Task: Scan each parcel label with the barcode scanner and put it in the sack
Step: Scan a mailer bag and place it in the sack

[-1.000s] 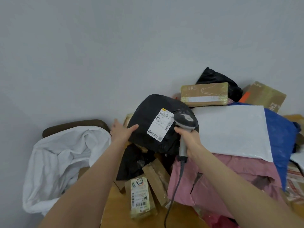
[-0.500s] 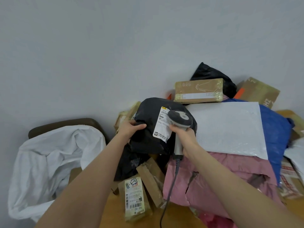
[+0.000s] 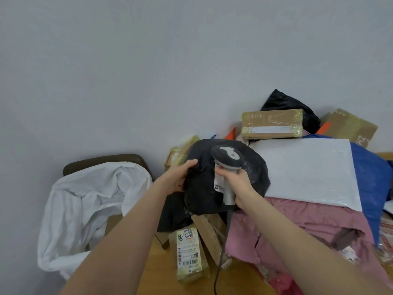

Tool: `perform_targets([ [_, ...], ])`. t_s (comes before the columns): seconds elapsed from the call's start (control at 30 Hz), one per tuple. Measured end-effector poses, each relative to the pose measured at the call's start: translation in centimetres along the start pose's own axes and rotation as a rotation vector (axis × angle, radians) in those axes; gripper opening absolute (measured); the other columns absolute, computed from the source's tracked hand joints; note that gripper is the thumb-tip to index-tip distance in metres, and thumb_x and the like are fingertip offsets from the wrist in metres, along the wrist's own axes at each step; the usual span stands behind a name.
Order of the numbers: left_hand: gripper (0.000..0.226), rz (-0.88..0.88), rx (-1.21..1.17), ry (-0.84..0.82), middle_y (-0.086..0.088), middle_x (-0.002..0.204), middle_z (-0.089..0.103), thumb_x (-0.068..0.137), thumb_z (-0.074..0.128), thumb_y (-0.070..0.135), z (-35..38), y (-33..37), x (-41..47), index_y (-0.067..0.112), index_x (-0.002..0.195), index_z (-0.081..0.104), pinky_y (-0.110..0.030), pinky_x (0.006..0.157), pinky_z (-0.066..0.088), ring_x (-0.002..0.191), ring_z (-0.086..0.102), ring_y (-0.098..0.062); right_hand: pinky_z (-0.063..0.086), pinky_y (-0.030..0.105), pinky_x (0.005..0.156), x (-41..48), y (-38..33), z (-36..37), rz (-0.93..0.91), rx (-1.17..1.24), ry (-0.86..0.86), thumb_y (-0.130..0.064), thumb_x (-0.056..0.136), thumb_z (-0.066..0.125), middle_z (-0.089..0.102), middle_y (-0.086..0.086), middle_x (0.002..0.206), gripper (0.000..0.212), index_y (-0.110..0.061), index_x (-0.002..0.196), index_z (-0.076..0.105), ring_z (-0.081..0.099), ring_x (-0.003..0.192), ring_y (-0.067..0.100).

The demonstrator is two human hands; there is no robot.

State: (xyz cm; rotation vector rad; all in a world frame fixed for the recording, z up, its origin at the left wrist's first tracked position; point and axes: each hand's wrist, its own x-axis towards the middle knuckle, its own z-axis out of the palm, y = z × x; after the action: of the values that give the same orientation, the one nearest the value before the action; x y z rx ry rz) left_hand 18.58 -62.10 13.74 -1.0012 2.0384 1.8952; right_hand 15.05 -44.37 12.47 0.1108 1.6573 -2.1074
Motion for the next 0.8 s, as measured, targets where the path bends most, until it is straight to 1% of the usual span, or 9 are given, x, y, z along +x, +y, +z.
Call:
perform_targets([
  [0.03,0.075,-0.002,0.006,0.029,-0.005,0.117,0.064,0.063,0.078,0.062,0.3,-0.3,0.2,0.017,0.119,0.056,-0.045,0.094,0.051,0.107,0.062,-0.027,0.055,0.027,0.07,-0.3,0.2,0.3,0.003,0.005,-0.017,-0.009,0.083,0.074,0.071,0.003,0.095,0.027,-0.01,0.109,0.065,0.067,0.083,0.014],
  [0.1,0.069,0.061,0.02,0.097,-0.006,0.112,0.066,0.068,0.079,0.054,1.0,-0.7,0.2,0.011,0.118,0.06,-0.04,0.089,0.053,0.101,0.063,-0.025,0.051,0.021,0.059,-0.5,0.5,0.7,0.008,0.0,-0.04,-0.008,0.084,0.073,0.07,0.0,0.088,0.025,-0.011,0.107,0.065,0.066,0.077,0.01],
  [0.2,0.032,0.116,0.011,0.192,-0.011,0.107,0.067,0.084,0.074,0.025,1.3,-1.4,0.6,0.004,0.106,0.063,-0.035,0.078,0.052,0.091,0.063,-0.025,0.054,0.03,0.072,-0.5,0.9,1.1,-0.005,-0.025,-0.005,-0.011,0.082,0.075,0.07,0.005,0.096,0.031,-0.009,0.112,0.065,0.067,0.084,0.017],
  [0.3,0.031,0.125,-0.074,0.258,-0.014,0.111,0.067,0.084,0.073,0.011,0.1,-1.9,0.7,-0.001,0.111,0.063,-0.037,0.085,0.051,0.097,0.063,-0.029,0.056,0.038,0.079,-0.8,1.0,0.8,-0.021,-0.059,0.092,-0.019,0.082,0.076,0.072,0.009,0.099,0.032,-0.008,0.11,0.065,0.069,0.082,0.021],
  [0.37,0.034,0.129,-0.107,0.287,-0.014,0.111,0.067,0.084,0.072,0.009,-1.4,-2.2,0.4,-0.004,0.114,0.062,-0.038,0.088,0.051,0.099,0.064,-0.029,0.057,0.037,0.073,-1.5,0.9,0.6,-0.034,-0.071,0.117,-0.021,0.085,0.074,0.073,0.012,0.083,0.018,-0.005,0.091,0.068,0.068,0.067,0.02],
  [0.43,0.037,0.136,-0.132,0.298,-0.015,0.114,0.067,0.085,0.071,0.01,-2.8,-2.6,-0.1,-0.006,0.117,0.06,-0.039,0.092,0.051,0.102,0.064,-0.03,0.056,0.033,0.062,-2.7,0.9,0.8,-0.049,-0.093,0.138,-0.019,0.086,0.071,0.069,0.011,0.065,0.018,-0.003,0.079,0.066,0.062,0.054,0.017],
  [0.53,0.041,0.138,-0.175,0.329,-0.015,0.119,0.064,0.087,0.069,0.011,-4.5,-3.4,-1.2,-0.006,0.122,0.057,-0.037,0.092,0.05,0.109,0.061,-0.032,0.048,0.026,0.048,-5.0,1.6,1.7,-0.044,-0.097,0.119,-0.014,0.088,0.068,0.063,0.01,0.055,0.015,0.0,0.083,0.064,0.055,0.044,0.015],
  [0.63,0.042,0.163,-0.206,0.406,-0.016,0.121,0.063,0.087,0.07,0.013,-5.8,-4.8,-2.0,-0.005,0.122,0.057,-0.038,0.093,0.049,0.11,0.06,-0.033,0.045,0.027,0.046,-7.2,2.9,3.1,-0.016,-0.146,0.061,-0.014,0.086,0.068,0.063,0.011,0.055,0.016,0.002,0.085,0.064,0.053,0.043,0.016],
  [0.8,0.043,0.13,-0.248,0.466,-0.014,0.123,0.062,0.088,0.069,0.015,-7.4,-7.4,-3.0,-0.002,0.125,0.057,-0.037,0.092,0.049,0.113,0.058,-0.033,0.047,0.031,0.054,-9.6,5.0,5.0,-0.011,-0.186,0.019,-0.016,0.084,0.07,0.063,0.01,0.053,0.019,-0.002,0.072,0.064,0.055,0.046,0.018],
])
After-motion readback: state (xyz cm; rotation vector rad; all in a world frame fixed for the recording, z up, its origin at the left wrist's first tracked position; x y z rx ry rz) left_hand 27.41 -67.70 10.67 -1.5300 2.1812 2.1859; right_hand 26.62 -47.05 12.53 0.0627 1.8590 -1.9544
